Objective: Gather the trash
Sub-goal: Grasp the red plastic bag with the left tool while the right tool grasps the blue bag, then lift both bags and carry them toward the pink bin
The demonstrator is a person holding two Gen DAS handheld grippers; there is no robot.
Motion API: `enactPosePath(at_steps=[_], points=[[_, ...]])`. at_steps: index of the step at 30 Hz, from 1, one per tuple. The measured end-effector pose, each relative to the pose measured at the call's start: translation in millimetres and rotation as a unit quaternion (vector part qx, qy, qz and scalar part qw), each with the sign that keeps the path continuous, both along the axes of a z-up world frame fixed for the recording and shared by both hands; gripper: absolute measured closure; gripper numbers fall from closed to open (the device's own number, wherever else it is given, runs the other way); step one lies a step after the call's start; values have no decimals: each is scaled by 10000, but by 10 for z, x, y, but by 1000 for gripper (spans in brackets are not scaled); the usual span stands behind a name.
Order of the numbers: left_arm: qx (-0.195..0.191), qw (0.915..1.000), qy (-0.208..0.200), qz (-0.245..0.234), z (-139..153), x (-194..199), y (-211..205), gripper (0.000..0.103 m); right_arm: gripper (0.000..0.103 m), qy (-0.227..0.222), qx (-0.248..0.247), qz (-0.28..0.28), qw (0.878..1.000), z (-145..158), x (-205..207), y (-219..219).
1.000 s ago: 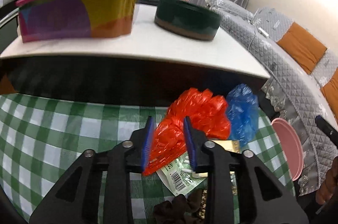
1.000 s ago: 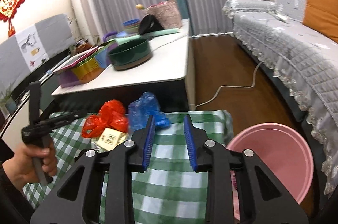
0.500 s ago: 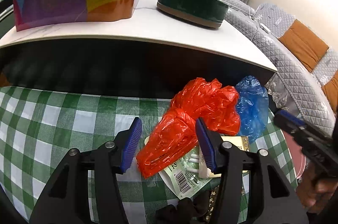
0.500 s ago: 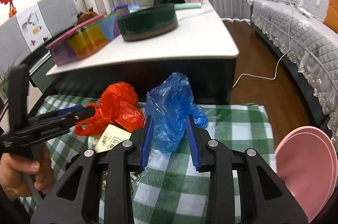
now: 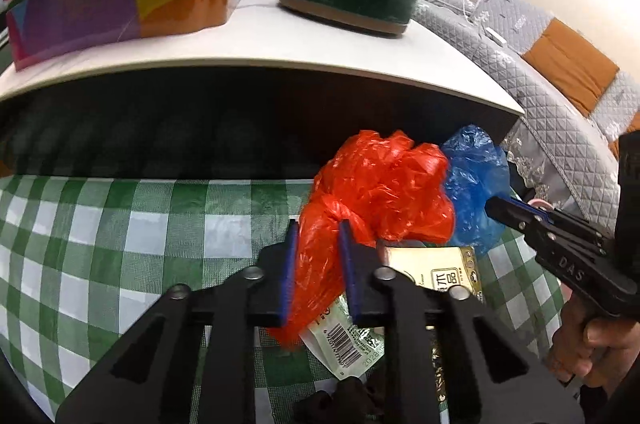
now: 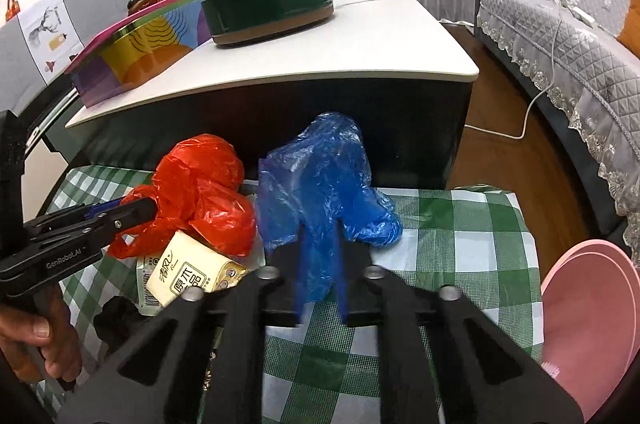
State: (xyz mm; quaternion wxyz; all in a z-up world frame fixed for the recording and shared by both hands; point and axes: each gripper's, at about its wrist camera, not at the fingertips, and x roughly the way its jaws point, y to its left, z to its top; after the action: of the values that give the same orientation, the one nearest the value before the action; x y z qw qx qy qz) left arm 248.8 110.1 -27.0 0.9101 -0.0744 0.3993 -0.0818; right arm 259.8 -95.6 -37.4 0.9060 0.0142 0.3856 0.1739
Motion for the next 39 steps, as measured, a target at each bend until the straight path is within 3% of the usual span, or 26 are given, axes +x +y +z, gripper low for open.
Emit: enactPosePath(at_steps=[3,16,32,39], points=[[123,9998,-62,-111,67,-12,-75,94,102,-63,-30,-31,10000,48,-19,-11],[410,9977,-538,-75,564,-337,-172,96,102,-460,3,-291,9985,604,-357,-262],[119,9967,-801,-21,927,-764,-217,96,102,-854,-366,-108,9956,1300,-1050,-702],[13,9964,-849,-42,975,-865,-316,96,102,-953,-297,-120,9949,1341,-1229,-885]])
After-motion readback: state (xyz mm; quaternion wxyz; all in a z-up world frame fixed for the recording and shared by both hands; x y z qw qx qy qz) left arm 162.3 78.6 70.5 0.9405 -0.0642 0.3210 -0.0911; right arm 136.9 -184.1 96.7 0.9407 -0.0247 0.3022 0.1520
